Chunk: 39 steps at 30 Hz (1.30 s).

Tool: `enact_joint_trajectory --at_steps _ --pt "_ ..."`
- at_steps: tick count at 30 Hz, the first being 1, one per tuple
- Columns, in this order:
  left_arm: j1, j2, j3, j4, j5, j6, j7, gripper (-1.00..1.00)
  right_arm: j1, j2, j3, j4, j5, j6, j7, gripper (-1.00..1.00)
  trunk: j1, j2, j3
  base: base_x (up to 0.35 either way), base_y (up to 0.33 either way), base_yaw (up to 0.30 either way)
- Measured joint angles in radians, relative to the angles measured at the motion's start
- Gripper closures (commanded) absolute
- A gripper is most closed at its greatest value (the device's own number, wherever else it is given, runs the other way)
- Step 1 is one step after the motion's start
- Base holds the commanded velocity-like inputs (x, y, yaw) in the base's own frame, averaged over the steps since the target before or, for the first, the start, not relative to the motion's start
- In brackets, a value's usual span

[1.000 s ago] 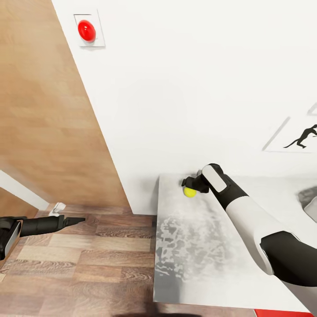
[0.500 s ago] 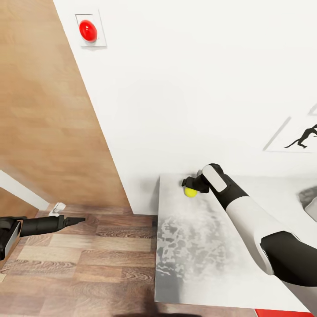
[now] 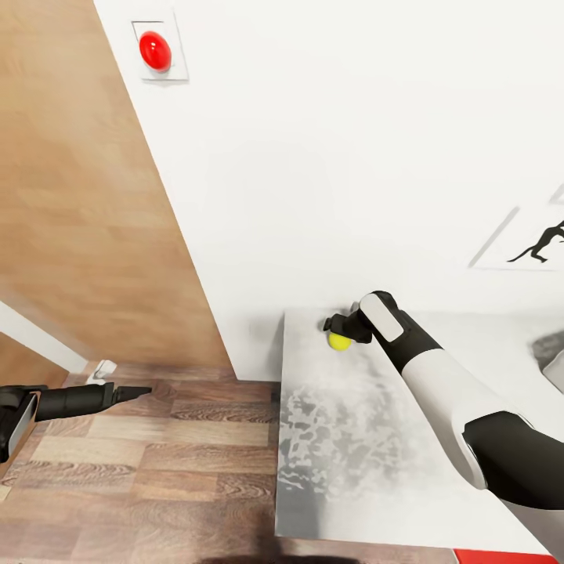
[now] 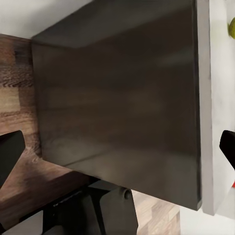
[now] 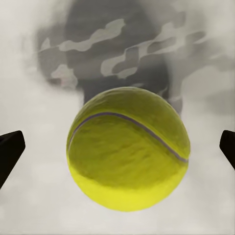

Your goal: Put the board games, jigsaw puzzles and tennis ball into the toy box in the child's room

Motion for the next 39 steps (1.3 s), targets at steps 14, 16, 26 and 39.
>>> enact_joint_trajectory --at_steps 14,16,26,39 --pt "0.0 0.0 0.0 0.0 0.0 0.0 0.0 -1.0 0.0 -0.001 -0.001 0.0 -0.001 0.002 0.0 -1.0 0.0 0.0 -0.008 0.0 0.0 0.0" --pt "0.0 0.0 0.0 0.0 0.0 0.0 0.0 -1.0 0.0 -0.001 -0.001 0.0 -0.001 0.002 0.001 -1.0 0.0 0.0 -0.008 0.0 0.0 0.0" --pt "0.0 0.0 0.0 0.0 0.0 0.0 0.0 -1.0 0.0 -0.002 -0.003 0.001 -0.001 0.007 0.002 1.0 0.0 0.0 -0.008 0.0 0.0 0.0" --pt "0.0 0.0 0.0 0.0 0.0 0.0 0.0 -1.0 0.0 -0.002 -0.003 -0.002 0.003 0.009 0.004 1.0 0.0 0.0 -0.004 0.0 0.0 0.0"
